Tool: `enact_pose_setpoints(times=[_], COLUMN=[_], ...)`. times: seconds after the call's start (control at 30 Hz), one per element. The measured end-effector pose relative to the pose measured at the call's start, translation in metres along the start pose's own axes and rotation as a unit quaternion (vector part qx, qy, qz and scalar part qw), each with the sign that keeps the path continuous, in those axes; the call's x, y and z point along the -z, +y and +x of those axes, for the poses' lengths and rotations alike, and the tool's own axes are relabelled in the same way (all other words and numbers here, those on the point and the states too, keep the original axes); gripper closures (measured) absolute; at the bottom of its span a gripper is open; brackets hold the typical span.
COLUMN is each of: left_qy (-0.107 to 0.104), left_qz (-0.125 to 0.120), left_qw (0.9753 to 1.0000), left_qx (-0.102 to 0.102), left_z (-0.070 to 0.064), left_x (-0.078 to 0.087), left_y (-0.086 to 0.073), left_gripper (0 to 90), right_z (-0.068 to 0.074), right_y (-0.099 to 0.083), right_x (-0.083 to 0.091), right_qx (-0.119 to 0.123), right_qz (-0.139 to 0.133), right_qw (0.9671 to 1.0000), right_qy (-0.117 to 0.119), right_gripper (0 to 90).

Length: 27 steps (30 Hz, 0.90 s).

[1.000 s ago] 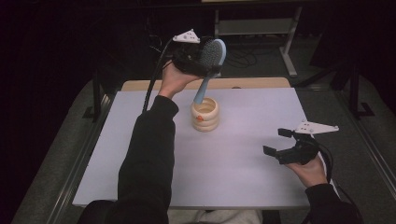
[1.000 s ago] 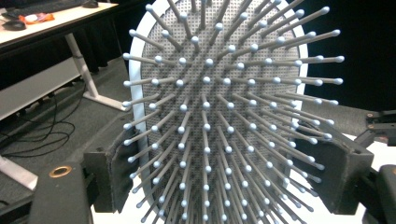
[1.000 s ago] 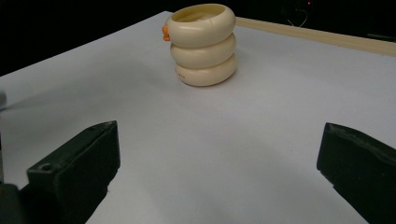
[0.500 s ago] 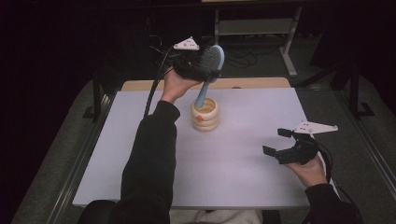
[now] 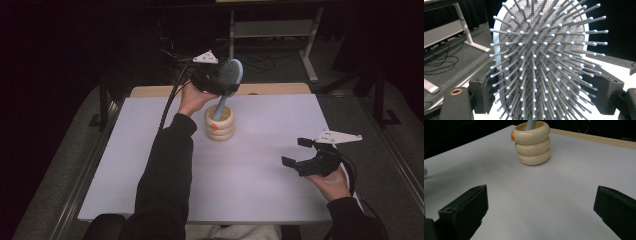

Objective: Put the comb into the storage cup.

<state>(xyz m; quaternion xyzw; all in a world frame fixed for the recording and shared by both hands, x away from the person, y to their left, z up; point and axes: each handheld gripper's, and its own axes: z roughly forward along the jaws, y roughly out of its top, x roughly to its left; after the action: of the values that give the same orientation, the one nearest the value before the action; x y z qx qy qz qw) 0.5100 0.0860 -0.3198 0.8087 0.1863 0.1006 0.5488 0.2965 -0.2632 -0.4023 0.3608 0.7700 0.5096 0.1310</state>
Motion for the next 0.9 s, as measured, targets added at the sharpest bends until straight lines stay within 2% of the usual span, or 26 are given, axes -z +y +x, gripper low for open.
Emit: enact_pose_setpoints(times=[0.23,0.6,0.9], left_qy=[-0.004,-0.002,-0.007], left_qz=[0.010,0.047,0.049], left_qw=[0.9999,0.9989,0.9988], left_qx=[0.004,0.000,0.003], left_z=[0.001,0.002,0.000], left_x=[-0.007,-0.016,-0.021], left_y=[-0.011,-0.018,-0.023], left_gripper=[19.8,19.8,19.8], right_z=[0.000,0.001,0.001], right_y=[0.000,0.000,0.000], right_x=[0.000,0.000,0.000], right_qx=[0.001,0.004,0.002], right_qz=[0.000,0.000,-0.001], right_qw=[1.0000,1.0000,1.0000], right_qy=[0.000,0.000,0.000], right_gripper=[0.0,0.0,0.0])
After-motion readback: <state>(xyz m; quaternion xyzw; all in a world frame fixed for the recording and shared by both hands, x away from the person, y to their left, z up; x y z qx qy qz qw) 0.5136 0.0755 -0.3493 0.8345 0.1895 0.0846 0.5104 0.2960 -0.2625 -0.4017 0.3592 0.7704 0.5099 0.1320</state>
